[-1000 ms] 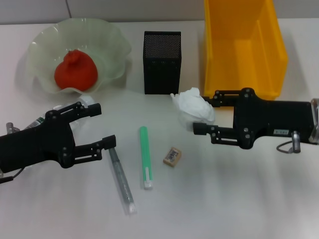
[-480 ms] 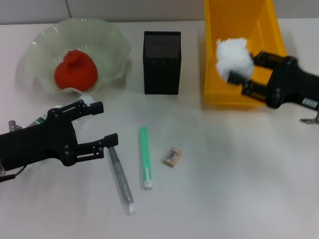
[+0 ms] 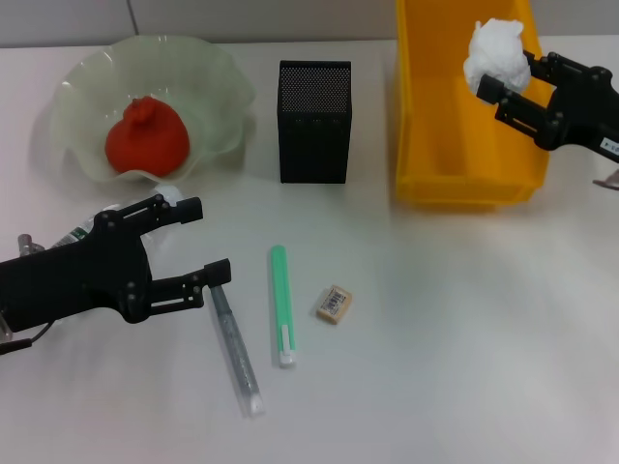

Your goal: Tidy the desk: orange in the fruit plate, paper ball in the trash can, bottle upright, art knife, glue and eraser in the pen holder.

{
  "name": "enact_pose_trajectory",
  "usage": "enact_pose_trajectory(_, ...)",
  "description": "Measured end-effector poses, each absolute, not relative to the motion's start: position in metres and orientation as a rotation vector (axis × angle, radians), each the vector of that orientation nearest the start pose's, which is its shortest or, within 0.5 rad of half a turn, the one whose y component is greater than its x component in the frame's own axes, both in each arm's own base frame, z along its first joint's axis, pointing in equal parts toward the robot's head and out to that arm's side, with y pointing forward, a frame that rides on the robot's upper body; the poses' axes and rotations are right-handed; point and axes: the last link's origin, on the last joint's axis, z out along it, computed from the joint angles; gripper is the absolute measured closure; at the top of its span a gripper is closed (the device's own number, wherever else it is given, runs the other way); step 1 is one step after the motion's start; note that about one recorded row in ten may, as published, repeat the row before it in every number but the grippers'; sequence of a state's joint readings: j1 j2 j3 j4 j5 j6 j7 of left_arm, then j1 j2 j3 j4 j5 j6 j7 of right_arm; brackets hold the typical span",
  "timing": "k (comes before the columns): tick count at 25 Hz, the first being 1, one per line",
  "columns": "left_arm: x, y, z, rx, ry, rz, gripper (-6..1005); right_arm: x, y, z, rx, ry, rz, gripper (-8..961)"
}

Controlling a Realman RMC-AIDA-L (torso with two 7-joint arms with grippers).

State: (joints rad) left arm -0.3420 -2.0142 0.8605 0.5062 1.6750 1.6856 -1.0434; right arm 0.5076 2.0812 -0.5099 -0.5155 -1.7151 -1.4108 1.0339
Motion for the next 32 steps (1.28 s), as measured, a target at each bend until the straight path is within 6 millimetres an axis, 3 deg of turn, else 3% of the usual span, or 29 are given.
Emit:
enact_pose_trajectory(9, -0.295, 0.267, 0.004, -2.651, -0.423, -0.946, 144, 0.282, 0.362, 0.023, -2.232, 0.477, 0.835, 387)
enact_pose_trajectory(15, -0.296, 0.266, 0.004, -2.649, -0.430, -0.947, 144, 0.282, 0.363, 0.024, -2.224, 0.478, 0.836, 222)
enact_pose_trajectory(20, -0.296, 0.265, 0.004, -2.649, -0.434, -0.949, 145, 0.279, 0.361, 0.028, -2.210, 0.465, 0.886, 183)
enact_pose_trajectory(24, -0.295, 0.266, 0.004, -2.647, -0.436, -0.951, 144, 0.266, 0.346, 0.032, -2.273, 0.413, 1.026, 168)
enact_pose_trajectory(27, -0.296, 0.267, 0.006, -2.631, -0.440, -0.954, 144, 0.257, 0.321, 0.032, -2.443, 0.347, 1.135, 169)
enact_pose_trajectory(32, -0.298, 0.268, 0.009, -2.611, -0.447, -0.952, 145, 0.257, 0.298, 0.015, -2.670, 0.310, 1.080, 169)
